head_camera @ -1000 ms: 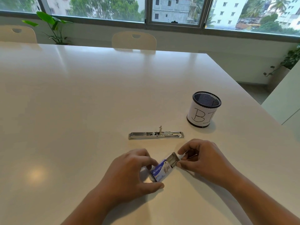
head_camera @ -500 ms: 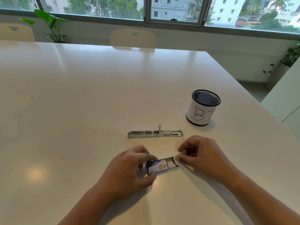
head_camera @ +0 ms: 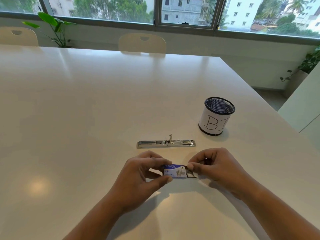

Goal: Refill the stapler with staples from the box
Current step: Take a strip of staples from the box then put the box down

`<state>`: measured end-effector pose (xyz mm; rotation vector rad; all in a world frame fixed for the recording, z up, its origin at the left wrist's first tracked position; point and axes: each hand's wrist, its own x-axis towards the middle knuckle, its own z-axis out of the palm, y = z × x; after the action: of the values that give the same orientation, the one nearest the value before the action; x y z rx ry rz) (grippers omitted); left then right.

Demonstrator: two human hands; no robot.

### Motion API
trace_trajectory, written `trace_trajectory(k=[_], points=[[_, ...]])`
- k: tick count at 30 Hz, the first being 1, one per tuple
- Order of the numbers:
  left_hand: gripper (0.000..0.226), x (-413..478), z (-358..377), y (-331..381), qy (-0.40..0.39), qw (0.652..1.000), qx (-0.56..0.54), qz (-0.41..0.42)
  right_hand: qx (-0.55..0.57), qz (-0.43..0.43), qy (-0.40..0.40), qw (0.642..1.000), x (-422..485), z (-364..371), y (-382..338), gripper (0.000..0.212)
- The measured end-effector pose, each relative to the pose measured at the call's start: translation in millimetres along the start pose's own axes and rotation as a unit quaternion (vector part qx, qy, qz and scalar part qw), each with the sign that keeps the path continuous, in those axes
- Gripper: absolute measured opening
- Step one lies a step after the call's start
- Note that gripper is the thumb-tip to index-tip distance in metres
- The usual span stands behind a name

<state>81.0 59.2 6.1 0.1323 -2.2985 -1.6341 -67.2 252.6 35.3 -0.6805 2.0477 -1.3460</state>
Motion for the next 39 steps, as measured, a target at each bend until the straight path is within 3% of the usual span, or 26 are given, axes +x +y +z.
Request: trace_trajectory(k=[5,11,18,23,30,35,37,39], points=[[0.034,1,-1,2,0.047,0.996,-0.075,0.002,0.285,0.043,-0.054,0.956,-4,-1,-3,0.031],[0.035,0,0,7,0.064,0.988,-0.140,0.013,0.412,0.054,-0.074,0.906,-9,3,-13,0.032],[0.034,-1,-2,13,0.063,0.984,-0.164,0.024,0.454,0.075,-0.073,0.885,-9,8,-14,0.035],[0.033,-3,5,13,0.057,0.986,-0.153,0.034,0.427,0.079,-0.086,0.896,-10,18,-17,0.021],[0.032,-3,9,15,0.073,0.988,-0.128,0.046,0.425,0.105,-0.090,0.895,-9,23,-18,0.031],[0.031,-2,10,20,0.096,0.990,-0.094,0.052,0.433,0.116,-0.101,0.888,-10,26,-12,0.073],[0.031,-2,8,22,0.109,0.991,-0.060,0.054,0.429,0.115,-0.092,0.891,-9,27,-11,0.071],[0.033,0,5,24,0.121,0.991,-0.030,0.053,0.432,0.119,-0.077,0.891,-7,24,-8,0.056]])
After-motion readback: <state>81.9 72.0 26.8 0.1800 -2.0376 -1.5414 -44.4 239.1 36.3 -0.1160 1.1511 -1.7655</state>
